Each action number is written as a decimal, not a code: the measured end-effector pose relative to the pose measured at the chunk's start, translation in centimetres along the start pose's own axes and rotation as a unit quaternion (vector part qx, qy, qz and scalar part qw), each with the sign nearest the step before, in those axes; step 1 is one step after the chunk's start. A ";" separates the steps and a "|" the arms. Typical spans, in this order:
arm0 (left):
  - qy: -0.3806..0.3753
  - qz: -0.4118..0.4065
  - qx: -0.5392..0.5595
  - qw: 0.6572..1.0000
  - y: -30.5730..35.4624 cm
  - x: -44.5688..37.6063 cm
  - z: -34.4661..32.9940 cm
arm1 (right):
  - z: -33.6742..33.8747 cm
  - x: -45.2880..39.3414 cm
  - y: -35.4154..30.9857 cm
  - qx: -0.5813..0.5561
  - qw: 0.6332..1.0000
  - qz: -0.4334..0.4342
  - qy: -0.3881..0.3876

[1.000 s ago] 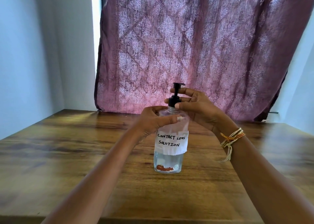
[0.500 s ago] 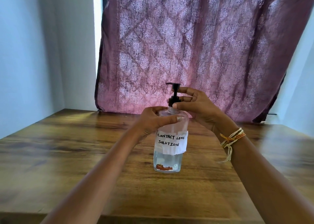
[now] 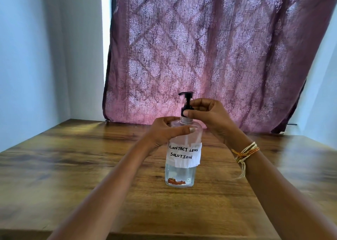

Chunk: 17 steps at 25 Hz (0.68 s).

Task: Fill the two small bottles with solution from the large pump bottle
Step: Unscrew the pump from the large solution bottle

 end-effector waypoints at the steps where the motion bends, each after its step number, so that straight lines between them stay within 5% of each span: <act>1: -0.001 0.003 0.003 1.000 -0.1 0.0 0.0 | -0.4 0.0 0.2 -0.024 1.000 -0.002 -0.017; 8: -0.001 0.002 0.001 1.000 -0.3 -0.1 0.0 | -0.9 0.1 -1.0 0.075 0.997 0.033 0.003; 17: -0.006 -0.001 0.003 1.000 -0.4 -0.3 0.1 | -1.6 0.6 -0.7 0.028 0.999 -0.001 -0.039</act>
Point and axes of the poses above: each hand's wrist, its own x-axis away from the middle knuckle, its own z-axis out of the back of the hand, y = z × x, the point moved 10 cm from there along -x, towards the middle knuckle, and after that the axes turned 3 degrees about y, right-handed, at the moved point
